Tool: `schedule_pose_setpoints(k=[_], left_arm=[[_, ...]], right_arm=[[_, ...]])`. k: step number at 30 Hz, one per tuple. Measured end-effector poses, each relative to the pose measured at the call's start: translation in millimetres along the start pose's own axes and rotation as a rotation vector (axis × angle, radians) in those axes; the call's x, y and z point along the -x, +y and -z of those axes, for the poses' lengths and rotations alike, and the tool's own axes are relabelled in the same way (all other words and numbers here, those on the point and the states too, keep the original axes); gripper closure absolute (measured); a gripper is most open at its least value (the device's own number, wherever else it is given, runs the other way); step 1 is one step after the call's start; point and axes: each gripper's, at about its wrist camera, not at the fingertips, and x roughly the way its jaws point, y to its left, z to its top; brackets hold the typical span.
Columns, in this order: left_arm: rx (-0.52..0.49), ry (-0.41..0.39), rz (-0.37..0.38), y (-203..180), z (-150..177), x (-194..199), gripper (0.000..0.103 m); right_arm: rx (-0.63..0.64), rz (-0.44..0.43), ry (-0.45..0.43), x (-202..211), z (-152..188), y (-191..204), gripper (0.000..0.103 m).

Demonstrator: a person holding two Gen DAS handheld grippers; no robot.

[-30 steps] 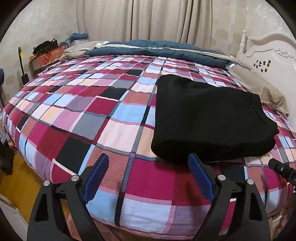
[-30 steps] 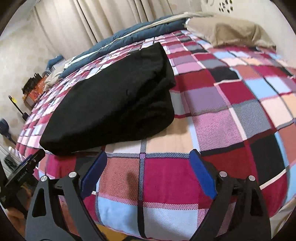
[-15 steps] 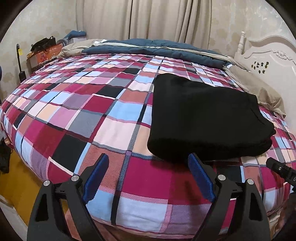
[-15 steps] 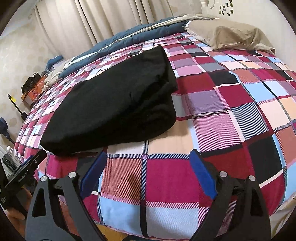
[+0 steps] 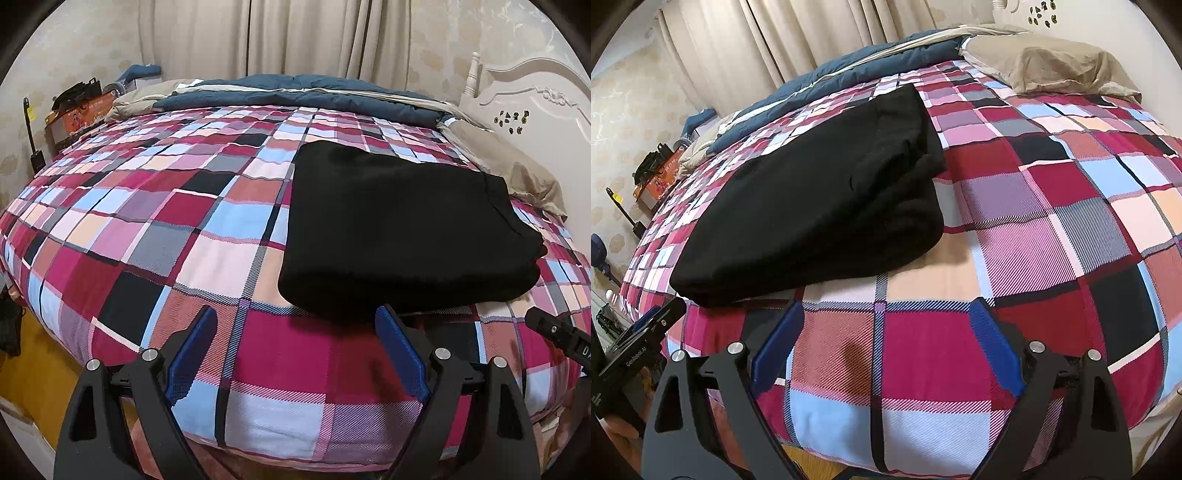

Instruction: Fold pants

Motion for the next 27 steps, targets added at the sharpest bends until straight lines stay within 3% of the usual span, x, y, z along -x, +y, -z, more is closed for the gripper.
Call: schedule_pose_setpoints(k=[27], left_arm=[[-0.030, -0.011, 0.003, -7.6, 3.2, 5.2, 0.017]], right_arm=[[0.002, -0.005, 0.013, 0.0, 3.5, 2.6, 0.012]])
